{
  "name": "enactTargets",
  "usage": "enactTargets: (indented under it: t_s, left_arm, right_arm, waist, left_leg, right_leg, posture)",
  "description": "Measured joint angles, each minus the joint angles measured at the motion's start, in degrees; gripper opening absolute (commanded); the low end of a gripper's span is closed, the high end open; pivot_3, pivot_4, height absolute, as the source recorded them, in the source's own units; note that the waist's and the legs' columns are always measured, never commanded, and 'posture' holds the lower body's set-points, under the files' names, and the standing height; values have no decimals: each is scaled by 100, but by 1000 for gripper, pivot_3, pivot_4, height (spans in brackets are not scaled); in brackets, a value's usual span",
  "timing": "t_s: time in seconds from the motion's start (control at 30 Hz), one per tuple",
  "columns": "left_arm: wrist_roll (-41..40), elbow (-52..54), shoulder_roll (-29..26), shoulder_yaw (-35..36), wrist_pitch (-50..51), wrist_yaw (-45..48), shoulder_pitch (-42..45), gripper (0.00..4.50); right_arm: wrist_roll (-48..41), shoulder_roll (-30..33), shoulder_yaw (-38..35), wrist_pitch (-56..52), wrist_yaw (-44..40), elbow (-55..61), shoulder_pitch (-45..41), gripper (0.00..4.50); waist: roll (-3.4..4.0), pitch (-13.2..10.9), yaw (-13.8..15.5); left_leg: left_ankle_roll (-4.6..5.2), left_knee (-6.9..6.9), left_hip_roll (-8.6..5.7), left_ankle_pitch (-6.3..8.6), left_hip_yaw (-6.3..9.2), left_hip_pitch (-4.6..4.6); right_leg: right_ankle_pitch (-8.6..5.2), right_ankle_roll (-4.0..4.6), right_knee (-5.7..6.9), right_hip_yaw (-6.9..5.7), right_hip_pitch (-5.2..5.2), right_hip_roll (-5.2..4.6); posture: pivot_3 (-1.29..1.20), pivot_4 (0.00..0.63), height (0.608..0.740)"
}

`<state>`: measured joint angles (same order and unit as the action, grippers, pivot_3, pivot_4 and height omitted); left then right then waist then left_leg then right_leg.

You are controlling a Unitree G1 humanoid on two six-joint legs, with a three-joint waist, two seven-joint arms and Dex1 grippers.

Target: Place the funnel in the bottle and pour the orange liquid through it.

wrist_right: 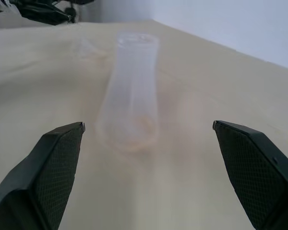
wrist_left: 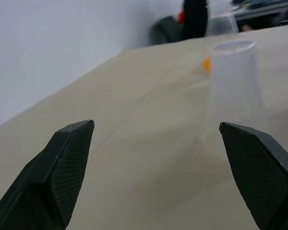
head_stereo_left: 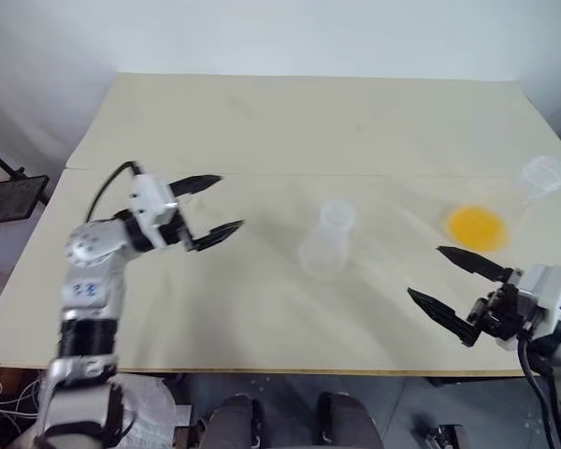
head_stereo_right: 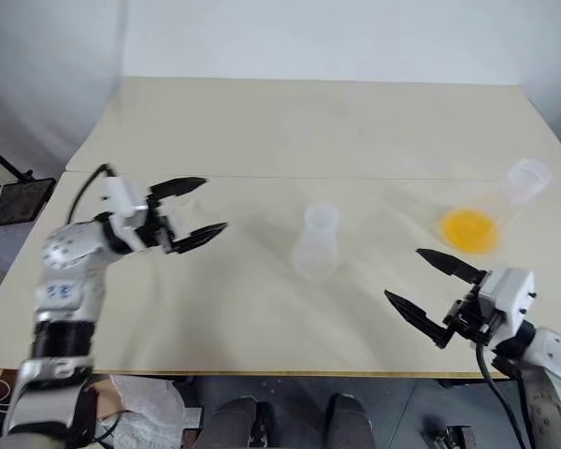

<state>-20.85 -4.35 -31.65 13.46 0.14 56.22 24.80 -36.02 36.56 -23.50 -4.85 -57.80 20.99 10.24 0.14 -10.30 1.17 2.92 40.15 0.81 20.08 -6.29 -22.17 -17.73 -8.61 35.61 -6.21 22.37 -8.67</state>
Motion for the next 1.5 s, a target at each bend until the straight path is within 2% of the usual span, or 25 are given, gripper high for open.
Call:
enactTargets:
  t_s: [0.23, 0.37, 0.47, 0.67, 0.77, 0.87, 1.1, 1.23, 1.5]
  left_arm:
    - [-579, 1326, -699, 1052, 823, -264, -1753, 4456]
    - [-973, 1820, -717, 1611, 1365, -461, -2672, 4456]
    - [-1084, 2161, -504, 1910, 1511, -731, -3296, 4456]
    - [-1132, 2581, 80, 2041, 1608, -1194, -4334, 4456]
    - [-1131, 2685, 234, 2046, 1608, -1365, -4552, 4456]
    - [-1102, 2676, 238, 1945, 1636, -1613, -4324, 4456]
    - [-807, 2159, 273, 741, 2010, -2195, -2574, 4456]
    - [-218, 1101, 402, 54, 2021, -2556, -1501, 4456]
    - [525, -412, 724, -439, 1668, -3013, -280, 4456]
  right_arm:
    - [35, 124, 401, -13, -388, -373, -647, 4500]
    - [81, 167, 511, -9, -549, -473, -737, 4500]
    - [87, 209, 524, -2, -685, -471, -724, 4500]
    - [87, 243, 485, 61, -758, -452, -628, 4500]
    - [87, 249, 423, 107, -759, -452, -586, 4500]
    - [92, 249, 385, 126, -756, -458, -499, 4500]
    - [176, 245, 280, 238, -656, -486, -378, 4500]
    - [173, 225, 259, 237, -496, -402, -266, 4500]
    - [178, 117, 262, 242, -173, -64, 7, 4500]
  waist:
    - [-1, 0, 2]
    - [-2, 0, 5]
    - [-2, 0, 17]
    - [-5, 2, 1]
    - [-6, 3, 23]
    - [-8, 4, 39]
    - [-11, 10, 12]
    - [-11, 10, 13]
    - [-13, 10, 24]
  left_leg:
    - [-9, 1, 3, 6, 7, 2]
    - [-11, 0, 5, 7, 8, 4]
    - [-12, 0, 4, 7, 8, 5]
    - [-19, -2, 8, 14, 7, 12]
    - [-19, -1, 9, 14, 8, 12]
    - [-19, -1, 7, 14, 11, 15]
    - [-26, -11, 4, 18, 12, 42]
    - [-27, -17, 5, 19, 3, 69]
    - [-28, -19, 4, 20, 2, 75]
  right_leg:
    - [-1, 3, -5, 0, -5, -1]
    - [-2, 4, -4, 1, -7, 0]
    - [-2, 4, -10, 2, -12, -1]
    - [-4, 8, -12, 3, -15, 2]
    - [-5, 10, -11, 3, -18, 1]
    - [-5, 11, -16, 3, -26, -1]
    - [-5, 11, -10, 0, -43, 4]
    - [-6, 12, -16, 0, -67, 11]
    - [-5, 11, -18, 0, -74, 7]
  posture:
    - [0, 150, 740]
    - [0, 150, 740]
    - [0, 150, 740]
    - [0, 150, 740]
    - [0, 150, 740]
    - [0, 150, 740]
    - [0, 150, 740]
    - [0, 150, 740]
    - [0, 150, 740]
